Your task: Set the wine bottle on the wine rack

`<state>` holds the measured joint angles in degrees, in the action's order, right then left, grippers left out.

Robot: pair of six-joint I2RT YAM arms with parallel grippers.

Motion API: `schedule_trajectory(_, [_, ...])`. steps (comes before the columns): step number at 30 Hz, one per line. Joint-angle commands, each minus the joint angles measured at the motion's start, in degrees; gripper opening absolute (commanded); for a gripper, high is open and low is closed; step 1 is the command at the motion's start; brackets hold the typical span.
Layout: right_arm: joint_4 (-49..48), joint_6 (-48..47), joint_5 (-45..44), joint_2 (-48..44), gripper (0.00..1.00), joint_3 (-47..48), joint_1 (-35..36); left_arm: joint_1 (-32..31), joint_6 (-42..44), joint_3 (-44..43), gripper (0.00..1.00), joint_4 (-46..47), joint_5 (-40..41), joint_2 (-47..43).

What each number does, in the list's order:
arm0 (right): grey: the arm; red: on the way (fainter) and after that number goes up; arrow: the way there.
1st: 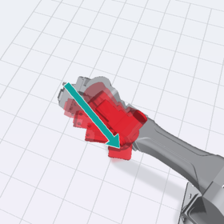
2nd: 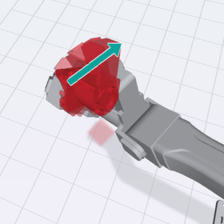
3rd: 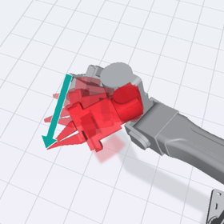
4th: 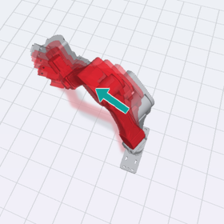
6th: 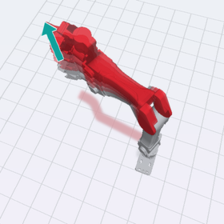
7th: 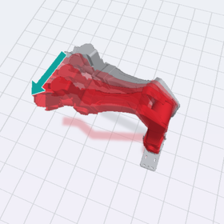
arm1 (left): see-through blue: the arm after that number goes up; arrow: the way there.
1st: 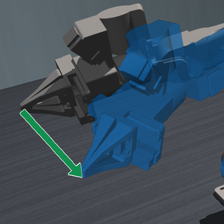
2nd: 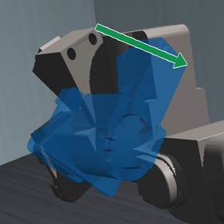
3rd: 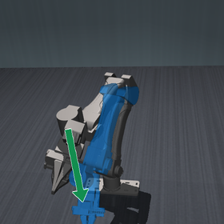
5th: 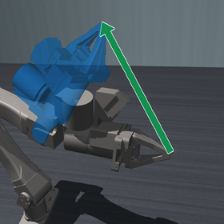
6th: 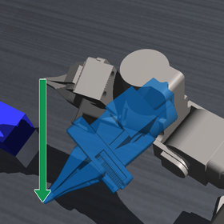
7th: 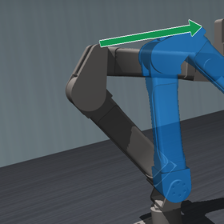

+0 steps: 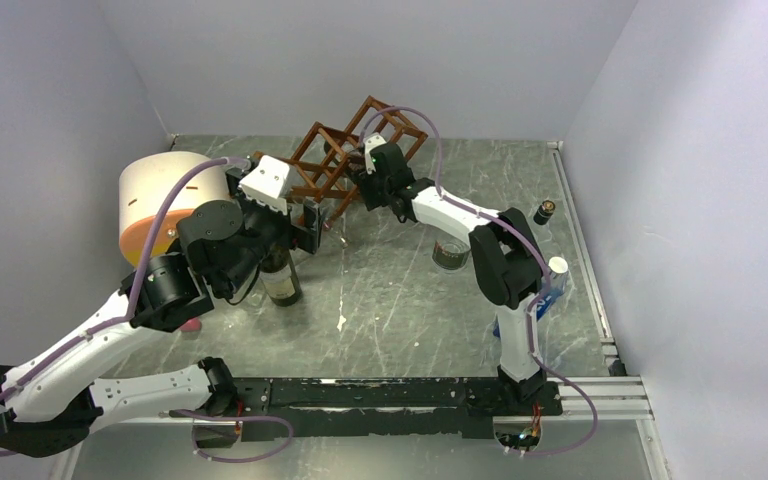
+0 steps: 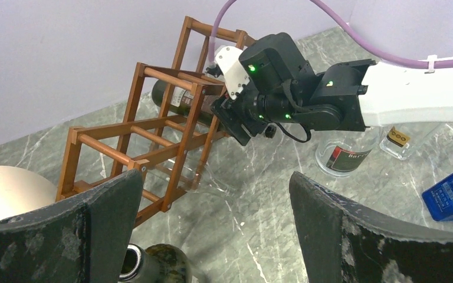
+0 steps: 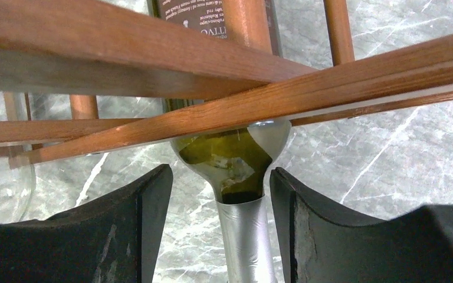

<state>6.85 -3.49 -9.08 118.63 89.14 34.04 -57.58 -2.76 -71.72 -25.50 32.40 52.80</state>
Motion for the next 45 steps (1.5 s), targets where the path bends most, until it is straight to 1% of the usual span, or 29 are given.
schedule_trajectory(1, [0.75,1.16,1.07,-5.28,0.66,0.32,-0.01,-0.25,-1.00,-1.18,0.98,-0.96,0.41,-1.13])
schedule_trajectory(9, [3.67,2.87,1.05,-16.72,0.66,-1.24,-0.06,-0.25,-1.27,-1.00,0.98,-0.33,-0.47,-1.70])
schedule_trajectory(12, [5.99,4.07,-0.08,-22.46,0.66,-3.44,-0.10,-0.29,-1.79,-1.31,0.98,-0.45,-1.40,-1.66])
schedule_trajectory(16, [10.31,5.99,-2.10,-32.36,0.66,-8.62,-0.05,-0.25,-2.58,-1.34,0.98,-0.69,-3.49,-1.92])
schedule_trajectory(18, [11.99,6.82,-5.06,-39.07,0.66,-12.02,-0.12,-0.25,-2.80,-0.67,0.98,-0.59,-5.51,-2.29])
schedule_trajectory(21, [12.23,8.22,-13.23,-47.59,0.66,-17.19,-0.11,-0.29,-0.57,1.69,0.98,1.34,-10.74,-3.54])
schedule_trajectory(23, [12.10,7.85,-18.23,-51.71,0.67,-19.26,-0.19,-0.26,-0.08,3.34,0.98,3.12,-12.45,-4.31])
schedule_trajectory(25, [13.46,7.73,-23.35,-54.37,0.67,-19.63,-0.09,-0.25,-0.24,4.66,0.98,4.72,-12.62,-5.05])
schedule_trajectory(28, [17.24,10.14,-31.87,-57.06,0.68,-18.83,-0.20,-0.25,-0.41,5.83,0.98,5.53,-12.45,-5.62])
schedule_trajectory(33, [25.87,16.56,-45.76,-59.64,0.69,-17.37,-0.35,-0.25,0.33,7.65,0.98,7.52,-12.38,-5.52])
schedule_trajectory(35, [31.24,20.32,-51.00,-60.36,0.70,-15.71,-0.53,-0.25,0.56,8.07,0.98,8.26,-12.21,-4.91])
schedule_trajectory(39, [44.38,30.61,-55.59,-63.47,0.70,-12.95,-0.56,-0.25,0.57,8.22,0.98,8.95,-12.34,-3.39])
schedule_trajectory(42, [51.12,36.91,-56.60,-67.37,0.70,-12.81,-0.54,-0.25,0.69,8.88,0.98,9.81,-12.83,-2.48])
schedule_trajectory(45, [55.16,41.08,-55.67,-70.96,0.71,-14.26,-0.58,-0.25,0.89,9.55,0.98,10.68,-13.11,-1.59])
